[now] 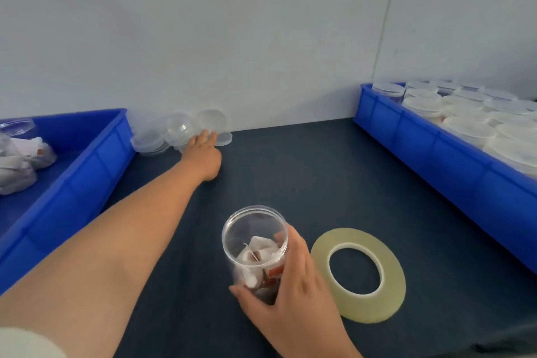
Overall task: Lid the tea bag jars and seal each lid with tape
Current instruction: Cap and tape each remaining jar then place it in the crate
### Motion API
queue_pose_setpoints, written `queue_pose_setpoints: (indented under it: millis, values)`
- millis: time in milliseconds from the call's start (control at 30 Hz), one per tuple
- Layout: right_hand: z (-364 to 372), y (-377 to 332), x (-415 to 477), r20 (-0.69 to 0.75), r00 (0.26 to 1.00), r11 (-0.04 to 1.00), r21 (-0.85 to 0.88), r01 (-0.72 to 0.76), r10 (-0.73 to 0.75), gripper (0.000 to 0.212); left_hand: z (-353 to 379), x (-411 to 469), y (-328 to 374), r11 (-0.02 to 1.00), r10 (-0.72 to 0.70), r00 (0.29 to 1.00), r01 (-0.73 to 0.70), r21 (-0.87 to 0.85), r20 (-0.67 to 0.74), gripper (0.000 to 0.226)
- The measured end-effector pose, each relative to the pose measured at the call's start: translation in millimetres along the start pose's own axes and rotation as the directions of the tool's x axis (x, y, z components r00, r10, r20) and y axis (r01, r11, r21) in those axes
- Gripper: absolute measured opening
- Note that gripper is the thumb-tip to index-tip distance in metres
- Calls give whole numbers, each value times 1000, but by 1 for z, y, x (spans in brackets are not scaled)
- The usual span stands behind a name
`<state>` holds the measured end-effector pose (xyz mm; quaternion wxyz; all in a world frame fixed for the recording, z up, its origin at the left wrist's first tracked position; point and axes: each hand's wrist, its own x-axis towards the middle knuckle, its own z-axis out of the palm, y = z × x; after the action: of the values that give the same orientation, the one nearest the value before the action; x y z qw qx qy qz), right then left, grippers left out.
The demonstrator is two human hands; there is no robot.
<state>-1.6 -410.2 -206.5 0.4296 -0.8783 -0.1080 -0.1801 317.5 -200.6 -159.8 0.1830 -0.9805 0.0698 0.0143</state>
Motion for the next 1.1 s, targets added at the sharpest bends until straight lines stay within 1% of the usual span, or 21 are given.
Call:
queue_pose_setpoints:
  millis: [100, 167, 200, 300, 400, 500, 533, 567, 600, 633, 667, 700, 733, 767, 833, 867, 900, 1000, 1033, 1067, 1100]
  values:
    - [1, 2, 1, -11, 1000, 1000, -12, -3, 3, 109, 2, 14, 0, 1000, -7, 1000, 7, 12, 4, 52]
    - [1, 3, 2, -3, 1000, 1000, -12, -1, 1, 107, -1, 11, 0, 997, -3, 995, -5, -77, -95, 47]
    - [0, 3, 2, 6, 1000, 1000, -14, -2, 2, 106, -3, 6, 0, 986, -20, 986, -8, -169, -165, 42]
    - [-1, 2, 2, 17, 1000, 1000, -22, 4, -4, 103, -7, -25, 6, 854, -123, 932, -76, -515, -342, 31]
    - [-3, 1, 2, 17, 1000, 1000, -23, 4, -3, 99, -8, -71, 12, 730, -233, 861, -153, -666, -452, 6]
    - [-5, -1, 3, 25, 1000, 1000, -23, 3, -3, 99, -4, -119, 11, 645, -369, 815, -120, -754, -446, 25]
    - [-6, -1, 3, 26, 1000, 1000, -24, 4, -3, 98, -2, -134, 9, 574, -402, 818, -124, -809, -411, 28]
    - [-6, -2, 3, 28, 1000, 1000, -24, 5, -4, 98, 0, -150, 6, 458, -421, 835, -142, -877, -355, 29]
    - [-7, -2, 3, 32, 999, 1000, -27, 4, -3, 98, 3, -166, 4, 268, -414, 868, -173, -948, -275, 28]
    - [-7, -2, 3, 35, 999, 1000, -30, 2, -1, 98, 6, -184, 3, 36, -375, 909, -184, -982, -184, 30]
    - [-7, -3, 3, 37, 999, 999, -36, 0, 1, 99, 11, -201, 2, -128, -333, 937, -158, -979, -107, 34]
    - [-7, -4, 3, 34, 999, 999, -47, 0, 1, 99, 16, -215, 1, -169, -307, 950, -116, -979, -60, 37]
    - [-8, -4, 3, 31, 1000, 998, -61, 3, -1, 99, 23, -227, 1, -102, -301, 953, -78, -992, -44, 37]
    - [-8, -4, 3, 31, 1000, 998, -70, 5, -3, 100, 30, -236, 1, 53, -300, 952, -52, -997, -66, 37]
    - [-9, -5, 2, 40, 999, 998, -56, -4, 6, 100, 41, -250, 2, 422, -254, 955, -34, -906, -155, 32]
    - [-10, -6, 2, 45, 999, 999, -47, -10, 12, 100, 44, -256, 4, 536, -221, 959, -34, -843, -180, 28]
    - [-10, -7, 3, 49, 999, 999, -44, -13, 15, 100, 44, -261, 7, 600, -180, 967, -35, -799, -178, 32]
    - [-11, -7, 3, 50, 999, 1000, -10, -20, 20, 97, 41, -277, 18, 722, -65, 992, -25, -692, -104, 94]
    - [-11, -7, 3, 48, 999, 1000, 7, -26, 25, 95, 40, -280, 21, 764, -58, 993, -22, -645, -102, 104]
    - [-12, -8, 3, 46, 999, 999, 21, -30, 29, 93, 39, -283, 24, 788, -71, 990, -21, -616, -125, 104]
    - [-12, -8, 2, 43, 999, 999, 34, -29, 27, 91, 35, -284, 26, 781, -103, 981, -21, -624, -162, 98]
